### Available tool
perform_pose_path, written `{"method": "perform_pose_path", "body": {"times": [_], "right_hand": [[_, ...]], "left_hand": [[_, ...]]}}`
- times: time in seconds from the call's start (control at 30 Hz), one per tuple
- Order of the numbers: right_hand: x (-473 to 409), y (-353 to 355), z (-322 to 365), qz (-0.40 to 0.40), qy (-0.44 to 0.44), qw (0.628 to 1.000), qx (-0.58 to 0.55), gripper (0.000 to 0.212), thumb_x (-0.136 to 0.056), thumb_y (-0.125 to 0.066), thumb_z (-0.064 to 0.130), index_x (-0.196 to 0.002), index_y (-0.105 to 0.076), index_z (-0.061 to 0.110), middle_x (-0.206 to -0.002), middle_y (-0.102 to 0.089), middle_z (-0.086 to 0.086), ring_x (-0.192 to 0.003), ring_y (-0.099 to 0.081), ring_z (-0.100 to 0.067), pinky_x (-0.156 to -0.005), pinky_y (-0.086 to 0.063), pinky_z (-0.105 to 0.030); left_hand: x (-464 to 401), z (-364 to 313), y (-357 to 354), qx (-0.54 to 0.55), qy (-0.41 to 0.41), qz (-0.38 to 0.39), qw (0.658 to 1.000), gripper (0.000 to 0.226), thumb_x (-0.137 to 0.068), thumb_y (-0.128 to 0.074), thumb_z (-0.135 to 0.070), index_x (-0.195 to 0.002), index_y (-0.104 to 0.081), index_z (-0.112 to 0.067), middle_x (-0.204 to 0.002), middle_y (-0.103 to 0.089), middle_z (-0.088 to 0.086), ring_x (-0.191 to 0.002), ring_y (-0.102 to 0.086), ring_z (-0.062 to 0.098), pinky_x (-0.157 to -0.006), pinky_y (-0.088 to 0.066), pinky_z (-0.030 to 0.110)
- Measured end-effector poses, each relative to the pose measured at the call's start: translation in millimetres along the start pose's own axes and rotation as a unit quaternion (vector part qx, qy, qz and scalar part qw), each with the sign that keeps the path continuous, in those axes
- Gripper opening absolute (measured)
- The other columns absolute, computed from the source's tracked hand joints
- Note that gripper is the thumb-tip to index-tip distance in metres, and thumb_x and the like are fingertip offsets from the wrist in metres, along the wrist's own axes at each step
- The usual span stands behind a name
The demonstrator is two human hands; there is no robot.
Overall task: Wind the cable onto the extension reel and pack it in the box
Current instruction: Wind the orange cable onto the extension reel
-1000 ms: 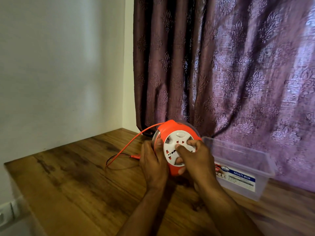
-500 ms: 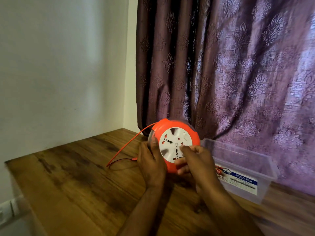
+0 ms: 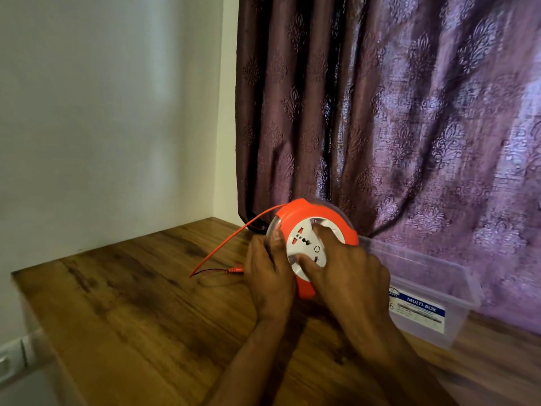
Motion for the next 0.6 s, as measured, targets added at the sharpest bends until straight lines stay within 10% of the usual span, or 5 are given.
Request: {"method": "perform_pose_path", "body": {"times": [0.3, 0.47, 0.6], "right_hand": [[3.0, -25.9, -33.9, 0.066, -0.218, 0.94, -0.254, 0.054, -0.07, -0.061, 0.072, -0.11, -0.053, 0.037, -0.105, -0.07, -0.005, -0.099, -0.065, -0.029, -0.081, -0.05, -0.035], [6.3, -39.4, -33.4, 0.092, -0.286, 0.845, -0.443, 0.044, -0.078, -0.071, 0.047, -0.11, -0.055, 0.023, -0.063, -0.073, -0.003, -0.048, -0.065, -0.024, -0.042, -0.043, -0.028], [20.2, -59.2, -25.2, 0.15, -0.369, 0.697, -0.597, 0.028, -0.089, -0.065, 0.025, -0.094, -0.061, -0.002, -0.065, -0.074, -0.011, -0.026, -0.039, -0.012, -0.032, -0.031, -0.016]], "left_hand": [[3.3, -3.5, -1.7, -0.003, -0.016, 0.017, 1.0, 0.052, -0.096, -0.038, -0.055, -0.082, -0.053, -0.007, -0.081, -0.062, 0.007, -0.077, -0.063, 0.027, -0.069, -0.054, 0.053], [3.2, -2.2, 0.5, -0.004, -0.002, 0.006, 1.0, 0.045, -0.094, -0.041, -0.048, -0.082, -0.052, -0.006, -0.08, -0.06, 0.01, -0.077, -0.062, 0.027, -0.068, -0.052, 0.055], [7.7, -1.9, -3.1, -0.018, -0.011, 0.017, 1.0, 0.046, -0.093, -0.039, -0.049, -0.082, -0.052, -0.006, -0.083, -0.061, 0.01, -0.079, -0.061, 0.026, -0.069, -0.052, 0.054]]}}
Point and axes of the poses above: each hand's wrist, its own x-axis away from the middle knuckle, its own y-axis out of the back of the hand, z = x × y, the point moved 8 cm from there along -x, towards the middle knuckle
